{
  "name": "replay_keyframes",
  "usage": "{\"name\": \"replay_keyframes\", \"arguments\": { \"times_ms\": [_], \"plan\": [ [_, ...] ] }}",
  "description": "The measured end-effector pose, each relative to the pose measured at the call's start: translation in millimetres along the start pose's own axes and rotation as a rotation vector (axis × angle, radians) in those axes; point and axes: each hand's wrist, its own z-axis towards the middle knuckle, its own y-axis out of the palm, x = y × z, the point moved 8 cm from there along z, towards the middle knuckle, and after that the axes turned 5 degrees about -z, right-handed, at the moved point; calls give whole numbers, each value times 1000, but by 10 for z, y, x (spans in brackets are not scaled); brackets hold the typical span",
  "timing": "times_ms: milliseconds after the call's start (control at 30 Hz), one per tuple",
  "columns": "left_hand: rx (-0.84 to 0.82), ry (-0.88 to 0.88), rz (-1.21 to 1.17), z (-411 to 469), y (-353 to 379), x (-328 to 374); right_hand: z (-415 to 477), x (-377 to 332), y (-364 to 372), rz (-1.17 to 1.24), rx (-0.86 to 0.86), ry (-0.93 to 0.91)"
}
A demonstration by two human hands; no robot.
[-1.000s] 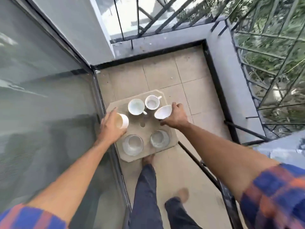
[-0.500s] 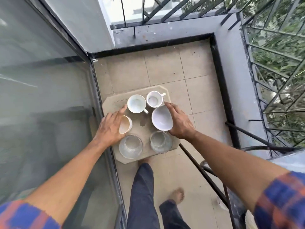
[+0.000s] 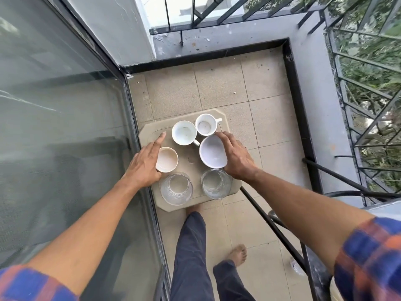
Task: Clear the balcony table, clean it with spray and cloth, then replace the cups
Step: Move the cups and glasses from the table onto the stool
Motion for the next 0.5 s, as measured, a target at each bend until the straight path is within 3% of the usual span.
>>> {"name": "replay_keyframes", "arguments": {
  "times_ms": [267, 400, 500],
  "plan": [
    [41, -97, -114, -70, -123, -3, -31, -79, -58, -40, -67, -25],
    [206, -141, -227, -172, -318, 50, -145, -119, -222, -148, -123, -37],
    [367, -309, -471, -212, -487, -36, -230, -134, -507, -167, -91, -42]
  ]
}}
